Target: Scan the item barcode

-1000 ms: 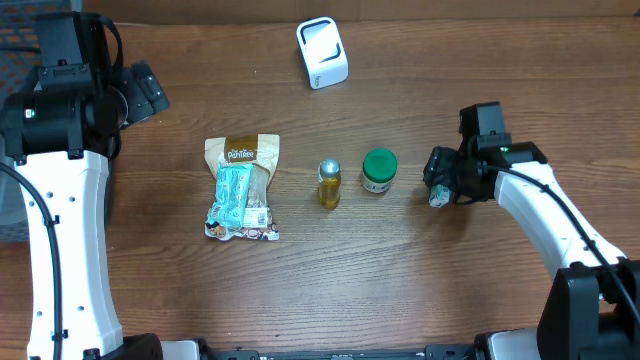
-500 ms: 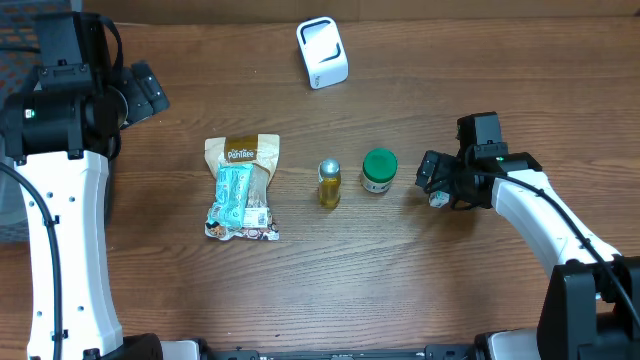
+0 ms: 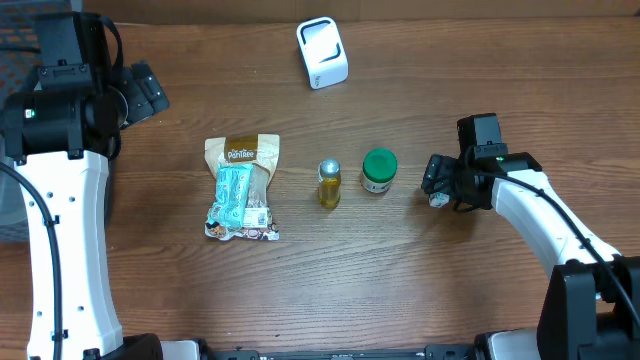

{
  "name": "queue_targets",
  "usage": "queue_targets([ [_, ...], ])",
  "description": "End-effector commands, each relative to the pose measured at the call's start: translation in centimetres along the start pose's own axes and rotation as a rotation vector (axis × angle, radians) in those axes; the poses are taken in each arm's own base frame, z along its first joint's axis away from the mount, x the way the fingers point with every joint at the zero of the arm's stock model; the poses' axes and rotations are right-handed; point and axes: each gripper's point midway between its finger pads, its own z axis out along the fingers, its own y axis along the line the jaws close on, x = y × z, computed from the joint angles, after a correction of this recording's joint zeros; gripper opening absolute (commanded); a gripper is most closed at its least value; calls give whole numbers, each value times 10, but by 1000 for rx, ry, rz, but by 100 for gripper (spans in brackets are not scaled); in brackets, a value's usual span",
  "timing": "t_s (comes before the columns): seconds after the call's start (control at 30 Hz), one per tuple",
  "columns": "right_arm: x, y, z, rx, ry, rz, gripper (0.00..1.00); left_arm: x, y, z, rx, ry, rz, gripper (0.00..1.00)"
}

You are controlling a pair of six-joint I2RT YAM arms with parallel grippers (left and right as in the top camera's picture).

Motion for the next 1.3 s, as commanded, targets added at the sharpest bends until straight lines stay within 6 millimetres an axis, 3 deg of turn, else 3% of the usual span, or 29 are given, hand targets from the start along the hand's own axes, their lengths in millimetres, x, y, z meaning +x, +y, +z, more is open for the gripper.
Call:
queue_targets([
  [0.0, -2, -2, -5, 6, -18, -2, 87, -2, 3, 0, -16, -8, -4, 99],
  [0.27, 2, -3, -1, 12, 2, -3, 87, -2, 3, 0, -16, -8, -4, 100],
  [0.53, 10, -6, 17, 35, 52, -5, 87, -2, 3, 0, -16, -8, -4, 100],
  [0.7, 10, -6, 17, 37, 56, -4, 81, -2, 3, 0, -16, -8, -4, 99],
  [1.13, 12, -7, 18, 39, 62, -5, 75, -2, 3, 0, -16, -8, -4, 100],
  [1.27, 17, -9, 27, 33, 50, -5, 75, -2, 3, 0, -16, -8, -4, 100],
])
